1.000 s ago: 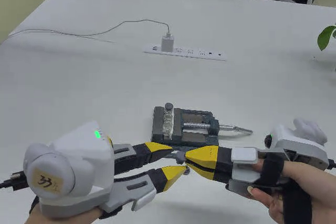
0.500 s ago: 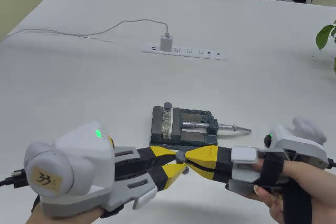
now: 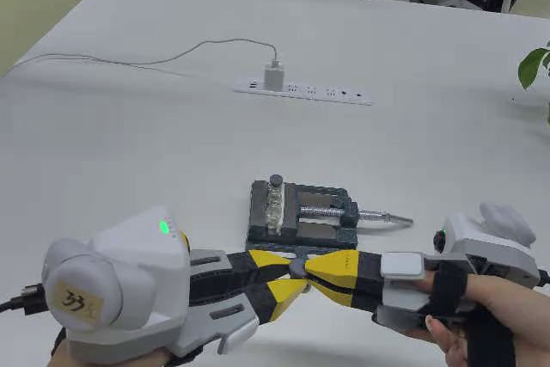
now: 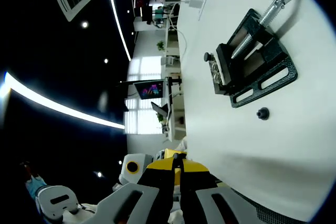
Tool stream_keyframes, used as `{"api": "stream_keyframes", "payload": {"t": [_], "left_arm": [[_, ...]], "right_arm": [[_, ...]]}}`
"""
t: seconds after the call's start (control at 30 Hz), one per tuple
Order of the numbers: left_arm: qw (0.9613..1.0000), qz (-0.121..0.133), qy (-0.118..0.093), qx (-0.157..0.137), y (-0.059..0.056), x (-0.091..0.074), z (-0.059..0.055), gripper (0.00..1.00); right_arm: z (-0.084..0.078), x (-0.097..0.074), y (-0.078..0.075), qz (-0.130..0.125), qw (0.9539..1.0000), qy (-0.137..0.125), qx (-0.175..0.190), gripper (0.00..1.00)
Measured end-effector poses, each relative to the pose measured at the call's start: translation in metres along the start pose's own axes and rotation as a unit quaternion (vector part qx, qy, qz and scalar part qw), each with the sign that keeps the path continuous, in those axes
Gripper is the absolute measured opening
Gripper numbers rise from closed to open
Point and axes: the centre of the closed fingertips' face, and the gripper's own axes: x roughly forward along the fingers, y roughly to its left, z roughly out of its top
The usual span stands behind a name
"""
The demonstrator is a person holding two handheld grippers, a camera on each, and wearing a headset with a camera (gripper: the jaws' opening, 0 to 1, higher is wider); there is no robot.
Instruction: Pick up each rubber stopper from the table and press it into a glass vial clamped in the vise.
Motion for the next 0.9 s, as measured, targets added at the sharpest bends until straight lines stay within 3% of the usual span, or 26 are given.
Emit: {"api": "stream_keyframes", "payload": {"t": [0.27, 0.5, 0.9], "left_arm": [[1.0000, -0.005, 0.000, -0.003, -0.001, 0.001, 0.000, 0.05], [0.9997, -0.005, -0.016, -0.018, 0.001, 0.001, 0.005, 0.05], [0.9992, -0.010, -0.032, -0.024, 0.001, -0.001, 0.012, 0.04]], "right_arm": [[-0.001, -0.001, 0.000, 0.001, 1.0000, 0.003, -0.009, 0.00], [0.001, -0.002, 0.005, 0.015, 0.9997, 0.000, -0.022, 0.00], [0.003, -0.003, 0.011, 0.048, 0.9987, -0.011, 0.010, 0.00]]}}
